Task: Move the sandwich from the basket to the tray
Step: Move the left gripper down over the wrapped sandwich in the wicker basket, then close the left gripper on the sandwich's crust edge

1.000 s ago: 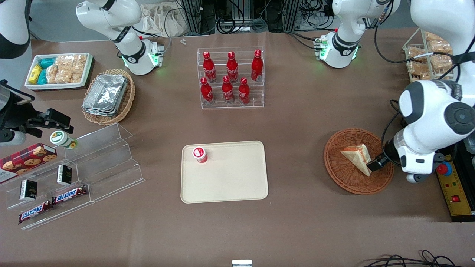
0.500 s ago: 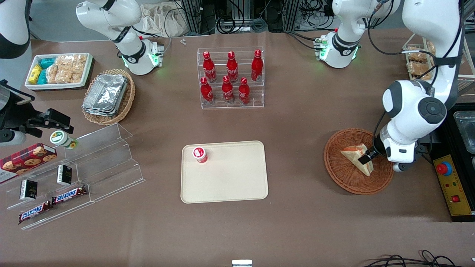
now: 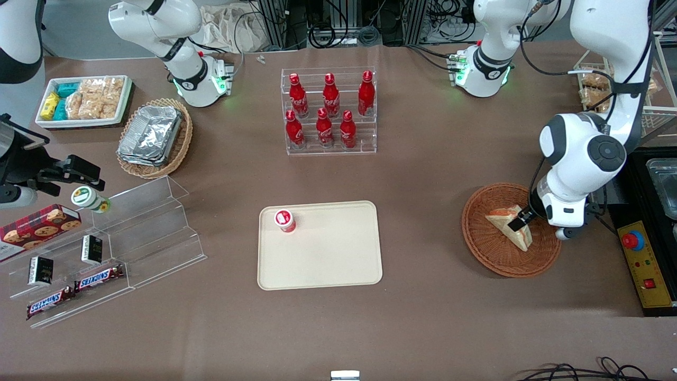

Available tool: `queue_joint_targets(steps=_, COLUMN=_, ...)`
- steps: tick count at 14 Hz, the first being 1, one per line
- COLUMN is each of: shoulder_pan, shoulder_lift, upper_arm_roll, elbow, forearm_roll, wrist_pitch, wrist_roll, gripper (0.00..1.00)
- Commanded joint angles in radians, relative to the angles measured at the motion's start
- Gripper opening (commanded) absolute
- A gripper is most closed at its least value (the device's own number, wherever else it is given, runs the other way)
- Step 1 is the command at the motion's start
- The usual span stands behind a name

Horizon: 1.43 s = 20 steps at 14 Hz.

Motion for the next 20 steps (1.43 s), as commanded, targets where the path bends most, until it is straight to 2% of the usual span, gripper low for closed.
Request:
queue_joint_targets(steps=1, shoulder_pan=0.003, shoulder_lift=-0.011, upper_arm_roll=-0.001, elbow=-0.061, forearm_roll=-0.006, wrist_pitch=0.076, wrist_roll=-0.014, gripper=0.99)
queue_joint_targets(steps=11, shoulder_pan=0.003, shoulder_lift=0.032, upper_arm_roll=-0.001, elbow=-0.147, forearm_roll=-0.006, wrist_pitch=0.241, wrist_roll=-0.012, gripper=0.98)
queue_joint_targets(steps=12, shoulder_pan=0.003, shoulder_lift=0.034, upper_arm_roll=-0.001, elbow=-0.145, forearm_roll=-0.006, wrist_pitch=0.241, wrist_roll=-0.012, gripper=0.89)
queue_joint_targets(steps=16, shoulder_pan=0.002, shoulder_lift=0.035, upper_arm_roll=-0.001, elbow=-0.144, forearm_roll=-0.006, wrist_pitch=0.234, wrist_roll=-0.009, gripper=0.08)
queue_joint_targets(steps=18, shoulder_pan=0.002, shoulder_lift=0.035, upper_arm_roll=-0.001, elbow=-0.136, forearm_roll=-0.006, wrist_pitch=0.230, wrist_roll=-0.005, gripper=0.02)
queue_joint_targets(steps=20, shoulder_pan=0.002, shoulder_lift=0.025, upper_arm_roll=-0.001, elbow=-0.124, forearm_roll=-0.006, wrist_pitch=0.218, wrist_roll=0.001, gripper=0.01)
